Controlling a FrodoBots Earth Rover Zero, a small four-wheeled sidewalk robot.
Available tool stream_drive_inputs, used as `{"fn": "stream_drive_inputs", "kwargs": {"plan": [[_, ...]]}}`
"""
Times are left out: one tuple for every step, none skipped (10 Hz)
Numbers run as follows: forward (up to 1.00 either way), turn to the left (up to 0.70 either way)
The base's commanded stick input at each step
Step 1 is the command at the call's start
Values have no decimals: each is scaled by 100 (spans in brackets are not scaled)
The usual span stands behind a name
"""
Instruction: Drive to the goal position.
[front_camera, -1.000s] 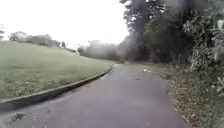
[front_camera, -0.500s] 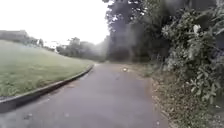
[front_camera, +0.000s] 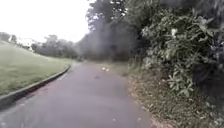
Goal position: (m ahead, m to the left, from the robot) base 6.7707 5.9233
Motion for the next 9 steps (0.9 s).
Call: {"fn": "stream_drive_inputs", "kwargs": {"plan": [[39, 0], [69, 0], [70, 0], [70, 0], [70, 0], [70, 0], [62, 0], [31, 0], [1, 0]]}}
